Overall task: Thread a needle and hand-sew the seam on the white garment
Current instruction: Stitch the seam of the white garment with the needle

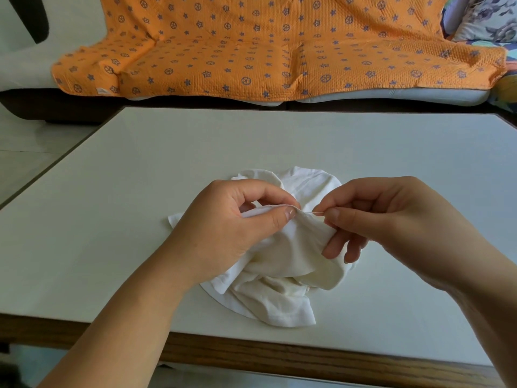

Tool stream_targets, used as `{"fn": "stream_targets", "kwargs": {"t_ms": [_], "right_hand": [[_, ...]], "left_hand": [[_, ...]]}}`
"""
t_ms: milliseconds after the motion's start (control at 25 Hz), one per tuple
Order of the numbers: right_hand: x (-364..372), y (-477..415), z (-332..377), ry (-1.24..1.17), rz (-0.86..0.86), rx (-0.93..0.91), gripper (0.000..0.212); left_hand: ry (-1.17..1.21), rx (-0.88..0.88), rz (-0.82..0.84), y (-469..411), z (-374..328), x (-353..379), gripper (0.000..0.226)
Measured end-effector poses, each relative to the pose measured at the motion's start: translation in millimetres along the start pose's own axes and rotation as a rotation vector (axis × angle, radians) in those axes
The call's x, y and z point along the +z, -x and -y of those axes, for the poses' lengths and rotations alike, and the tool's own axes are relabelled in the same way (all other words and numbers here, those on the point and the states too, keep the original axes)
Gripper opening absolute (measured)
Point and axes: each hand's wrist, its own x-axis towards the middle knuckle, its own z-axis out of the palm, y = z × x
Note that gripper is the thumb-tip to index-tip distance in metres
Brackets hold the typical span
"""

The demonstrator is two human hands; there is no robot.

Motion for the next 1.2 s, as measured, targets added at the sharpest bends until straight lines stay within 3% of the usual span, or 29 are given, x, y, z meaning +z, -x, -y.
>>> {"fn": "stream_targets", "kwargs": {"t_ms": [440,840,1040,1200], "right_hand": [[2.0,-8.3,-11.6,-0.155,0.107,-0.010,0.009],[12.9,-17.8,-22.5,-0.339,0.212,0.017,0.018],[14.3,-14.6,-22.0,-0.205,0.202,-0.003,0.006],[19.1,-8.6,-22.2,0.000,0.207,-0.062,0.009]], "left_hand": [[0.067,-0.044,0.076,-3.0,1.5,3.2,0.011],[0.170,-0.139,0.071,-3.9,7.6,9.3,0.012],[0.262,-0.212,0.042,-5.6,10.4,12.5,0.010],[0.291,-0.230,0.027,-7.0,11.3,16.6,0.008]]}}
